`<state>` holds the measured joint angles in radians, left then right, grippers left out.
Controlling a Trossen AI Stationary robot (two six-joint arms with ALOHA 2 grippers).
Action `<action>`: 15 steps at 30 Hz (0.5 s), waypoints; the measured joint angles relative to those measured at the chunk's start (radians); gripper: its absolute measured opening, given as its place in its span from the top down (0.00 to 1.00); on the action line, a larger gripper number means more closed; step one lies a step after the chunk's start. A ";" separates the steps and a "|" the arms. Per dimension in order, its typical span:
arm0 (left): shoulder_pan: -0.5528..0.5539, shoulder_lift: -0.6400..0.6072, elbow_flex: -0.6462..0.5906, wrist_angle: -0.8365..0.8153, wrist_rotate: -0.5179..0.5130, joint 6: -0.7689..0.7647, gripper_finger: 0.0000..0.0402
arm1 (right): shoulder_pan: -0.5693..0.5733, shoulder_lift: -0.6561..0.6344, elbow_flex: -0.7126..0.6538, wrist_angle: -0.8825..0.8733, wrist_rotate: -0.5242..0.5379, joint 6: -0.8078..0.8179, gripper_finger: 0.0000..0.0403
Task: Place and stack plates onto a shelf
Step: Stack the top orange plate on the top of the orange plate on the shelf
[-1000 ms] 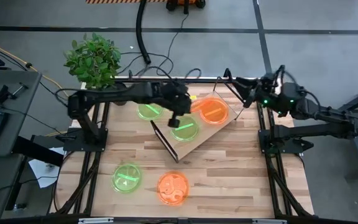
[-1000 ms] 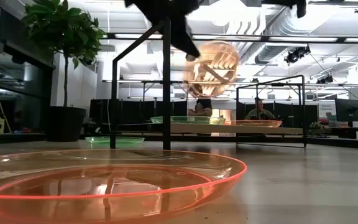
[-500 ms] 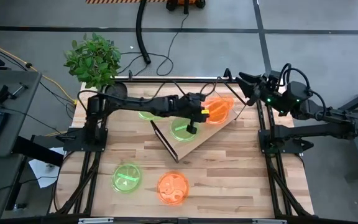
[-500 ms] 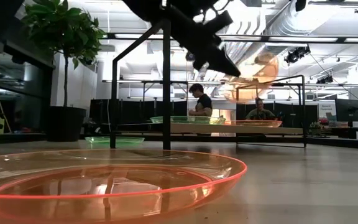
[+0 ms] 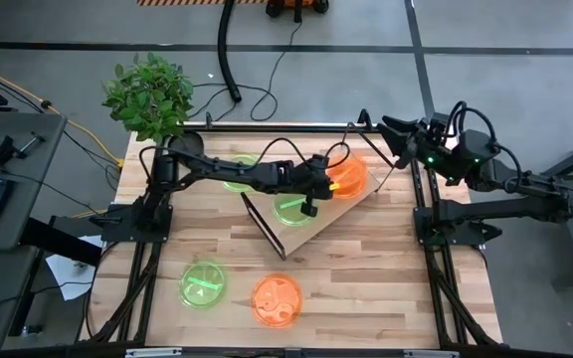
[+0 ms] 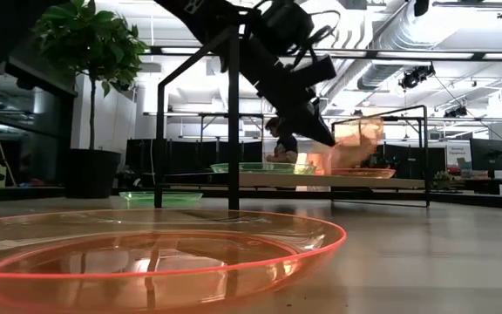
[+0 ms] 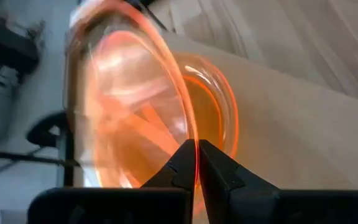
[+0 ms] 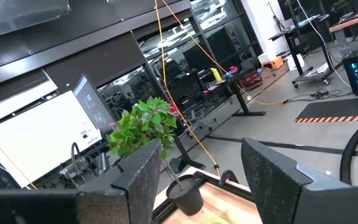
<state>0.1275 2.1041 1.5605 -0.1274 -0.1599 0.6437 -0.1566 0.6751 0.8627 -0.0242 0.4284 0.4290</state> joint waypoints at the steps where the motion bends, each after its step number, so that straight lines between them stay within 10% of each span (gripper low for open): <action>1: 0.003 0.001 0.000 0.000 0.001 -0.010 0.97 | 0.000 0.000 0.000 0.000 0.000 0.000 0.49; 15: 0.000 0.010 0.000 0.004 0.000 -0.153 0.70 | 0.000 0.000 0.000 0.011 0.000 0.000 0.49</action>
<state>0.1278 2.1143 1.5604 -0.1238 -0.1600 0.4904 -0.1566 0.6754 0.8627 -0.0135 0.4282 0.4290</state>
